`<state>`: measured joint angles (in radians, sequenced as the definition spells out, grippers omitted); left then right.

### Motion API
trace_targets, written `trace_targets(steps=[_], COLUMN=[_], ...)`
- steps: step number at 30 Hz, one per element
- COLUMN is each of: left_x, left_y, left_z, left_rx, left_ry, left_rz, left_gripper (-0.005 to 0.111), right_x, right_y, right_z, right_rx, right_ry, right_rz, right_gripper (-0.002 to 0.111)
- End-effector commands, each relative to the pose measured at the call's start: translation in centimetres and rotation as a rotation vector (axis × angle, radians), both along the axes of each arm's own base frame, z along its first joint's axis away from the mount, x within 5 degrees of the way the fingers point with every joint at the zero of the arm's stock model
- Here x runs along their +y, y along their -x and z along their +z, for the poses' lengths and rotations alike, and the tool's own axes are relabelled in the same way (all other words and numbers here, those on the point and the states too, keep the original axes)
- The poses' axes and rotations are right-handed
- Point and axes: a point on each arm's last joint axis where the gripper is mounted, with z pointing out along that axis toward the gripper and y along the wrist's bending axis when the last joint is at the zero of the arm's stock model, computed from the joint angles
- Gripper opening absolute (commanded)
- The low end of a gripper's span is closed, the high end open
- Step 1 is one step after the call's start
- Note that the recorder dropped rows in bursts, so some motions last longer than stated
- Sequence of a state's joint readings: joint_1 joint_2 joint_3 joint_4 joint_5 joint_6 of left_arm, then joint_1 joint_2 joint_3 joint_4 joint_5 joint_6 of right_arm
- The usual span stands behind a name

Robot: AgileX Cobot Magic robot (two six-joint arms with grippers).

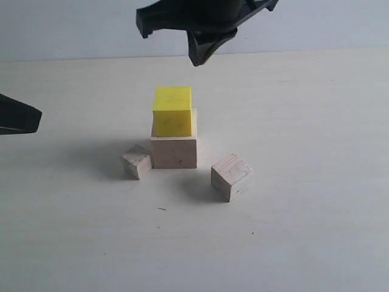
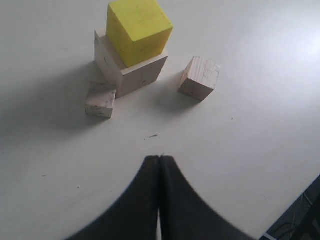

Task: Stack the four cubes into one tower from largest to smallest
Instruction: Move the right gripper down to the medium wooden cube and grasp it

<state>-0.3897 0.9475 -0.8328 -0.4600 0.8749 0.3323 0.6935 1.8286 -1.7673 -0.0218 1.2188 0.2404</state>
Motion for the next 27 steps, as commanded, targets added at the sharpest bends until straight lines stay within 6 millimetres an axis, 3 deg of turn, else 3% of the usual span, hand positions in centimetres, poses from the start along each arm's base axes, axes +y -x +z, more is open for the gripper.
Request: trace_targets(steps=[1, 5, 9, 14, 18, 22, 27], left_x=[0.0, 0.0, 0.0, 0.0, 0.0, 0.0, 0.0], left_y=[0.2, 0.2, 0.2, 0.2, 0.2, 0.2, 0.3], left_z=[-0.1, -0.1, -0.1, -0.1, -0.1, -0.1, -0.1], left_rx=[0.007, 0.007, 0.007, 0.009, 0.009, 0.009, 0.012], left_ry=[-0.001, -0.001, -0.001, -0.002, -0.002, -0.002, -0.003], left_rz=[-0.002, -0.002, -0.002, -0.003, -0.003, -0.003, -0.005], left_gripper=[0.0, 0.0, 0.0, 0.0, 0.0, 0.0, 0.0], right_x=[-2.6, -5.4, -7.0, -7.7, -7.3, -6.6, -5.7], right_y=[2.6, 5.9, 8.0, 8.8, 8.4, 7.7, 7.0], right_z=[-1.9, -3.4, -5.7, -9.4, -11.2, -12.0, -12.2], right_rx=[0.05, 0.03, 0.038, 0.058, 0.058, 0.051, 0.01], right_ry=[0.101, 0.089, 0.084, 0.104, 0.132, 0.132, 0.105], right_rz=[0.013, 0.021, 0.026, 0.04, 0.126, 0.147, 0.255], right_gripper=[0.0, 0.0, 0.0, 0.0, 0.001, 0.017, 0.053])
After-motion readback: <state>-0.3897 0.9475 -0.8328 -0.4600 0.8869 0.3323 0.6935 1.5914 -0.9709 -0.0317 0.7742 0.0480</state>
